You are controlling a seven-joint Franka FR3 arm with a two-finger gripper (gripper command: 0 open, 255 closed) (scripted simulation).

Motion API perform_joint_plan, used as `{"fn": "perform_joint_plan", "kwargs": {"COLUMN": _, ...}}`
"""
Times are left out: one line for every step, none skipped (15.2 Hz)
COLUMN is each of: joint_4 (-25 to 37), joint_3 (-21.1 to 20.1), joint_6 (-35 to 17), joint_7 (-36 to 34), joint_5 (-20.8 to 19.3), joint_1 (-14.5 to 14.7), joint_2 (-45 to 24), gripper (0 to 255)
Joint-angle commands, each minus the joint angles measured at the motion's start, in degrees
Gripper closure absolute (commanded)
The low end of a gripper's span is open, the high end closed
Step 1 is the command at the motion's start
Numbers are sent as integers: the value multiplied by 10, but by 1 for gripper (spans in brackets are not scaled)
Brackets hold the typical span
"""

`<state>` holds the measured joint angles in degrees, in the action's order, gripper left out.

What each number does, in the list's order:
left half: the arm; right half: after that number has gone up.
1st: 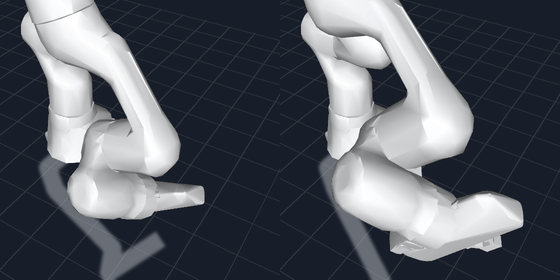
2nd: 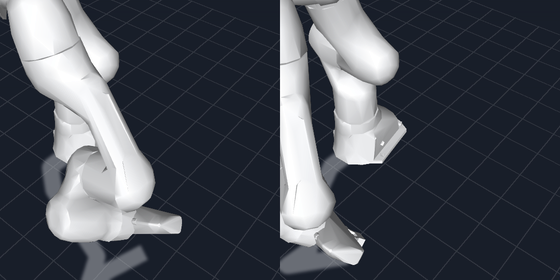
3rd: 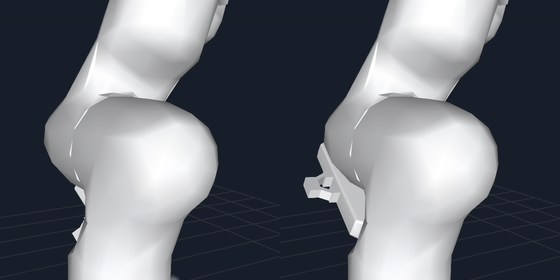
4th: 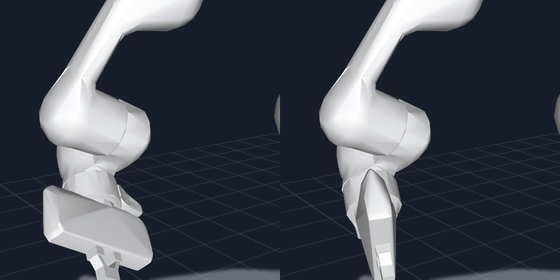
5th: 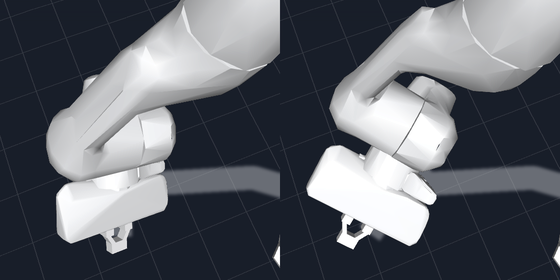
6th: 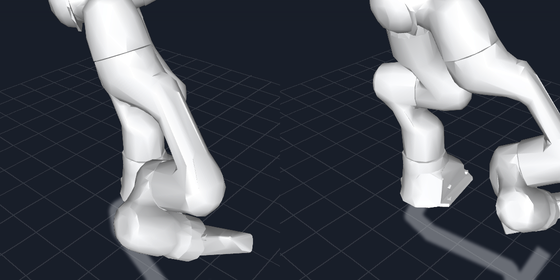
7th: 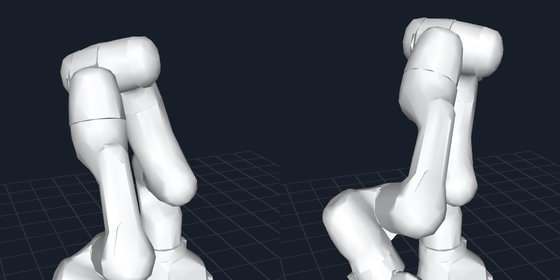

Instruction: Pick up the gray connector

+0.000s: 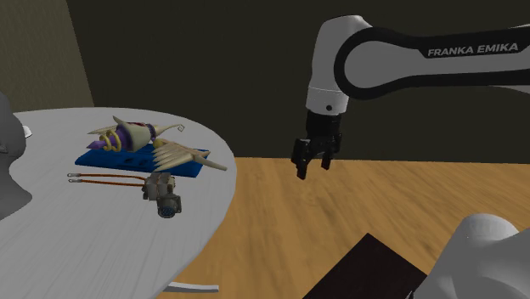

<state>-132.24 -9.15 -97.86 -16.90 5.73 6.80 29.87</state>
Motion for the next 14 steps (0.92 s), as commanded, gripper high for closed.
{"fn": "perform_joint_plan", "kwargs": {"joint_4": 22, "joint_3": -20, "joint_6": -13, "joint_7": -24, "joint_5": 8, "joint_1": 7, "joint_2": -30, "gripper": 0}}
{"fn": "perform_joint_plan", "kwargs": {"joint_4": 34, "joint_3": -29, "joint_6": -19, "joint_7": -35, "joint_5": 10, "joint_1": 10, "joint_2": -46, "gripper": 0}}
{"fn": "perform_joint_plan", "kwargs": {"joint_4": 47, "joint_3": -38, "joint_6": -24, "joint_7": -46, "joint_5": 11, "joint_1": 13, "joint_2": -62, "gripper": 0}}
{"fn": "perform_joint_plan", "kwargs": {"joint_4": 60, "joint_3": -47, "joint_6": -29, "joint_7": -57, "joint_5": 12, "joint_1": 15, "joint_2": -79, "gripper": 0}}
{"fn": "perform_joint_plan", "kwargs": {"joint_4": 74, "joint_3": -56, "joint_6": -34, "joint_7": -68, "joint_5": 12, "joint_1": 18, "joint_2": -95, "gripper": 0}}
{"fn": "perform_joint_plan", "kwargs": {"joint_4": 89, "joint_3": -65, "joint_6": -39, "joint_7": -79, "joint_5": 11, "joint_1": 20, "joint_2": -113, "gripper": 0}}
{"fn": "perform_joint_plan", "kwargs": {"joint_4": 104, "joint_3": -74, "joint_6": -43, "joint_7": -91, "joint_5": 10, "joint_1": 23, "joint_2": -130, "gripper": 0}}
{"fn": "perform_joint_plan", "kwargs": {"joint_4": 120, "joint_3": -82, "joint_6": -46, "joint_7": -103, "joint_5": 7, "joint_1": 25, "joint_2": -148, "gripper": 0}}
{"fn": "perform_joint_plan", "kwargs": {"joint_4": 136, "joint_3": -90, "joint_6": -50, "joint_7": -114, "joint_5": 4, "joint_1": 28, "joint_2": -166, "gripper": 0}}
{"fn": "perform_joint_plan", "kwargs": {"joint_4": 153, "joint_3": -98, "joint_6": -52, "joint_7": -126, "joint_5": 0, "joint_1": 31, "joint_2": -184, "gripper": 0}}
{"fn": "perform_joint_plan", "kwargs": {"joint_4": 171, "joint_3": -106, "joint_6": -55, "joint_7": -138, "joint_5": -4, "joint_1": 34, "joint_2": -203, "gripper": 0}}
{"fn": "perform_joint_plan", "kwargs": {"joint_4": 190, "joint_3": -114, "joint_6": -56, "joint_7": -151, "joint_5": -10, "joint_1": 37, "joint_2": -222, "gripper": 0}}
{"fn": "perform_joint_plan", "kwargs": {"joint_4": 209, "joint_3": -121, "joint_6": -57, "joint_7": -163, "joint_5": -16, "joint_1": 40, "joint_2": -242, "gripper": 0}}
{"fn": "perform_joint_plan", "kwargs": {"joint_4": 229, "joint_3": -127, "joint_6": -58, "joint_7": -175, "joint_5": -23, "joint_1": 44, "joint_2": -262, "gripper": 0}}
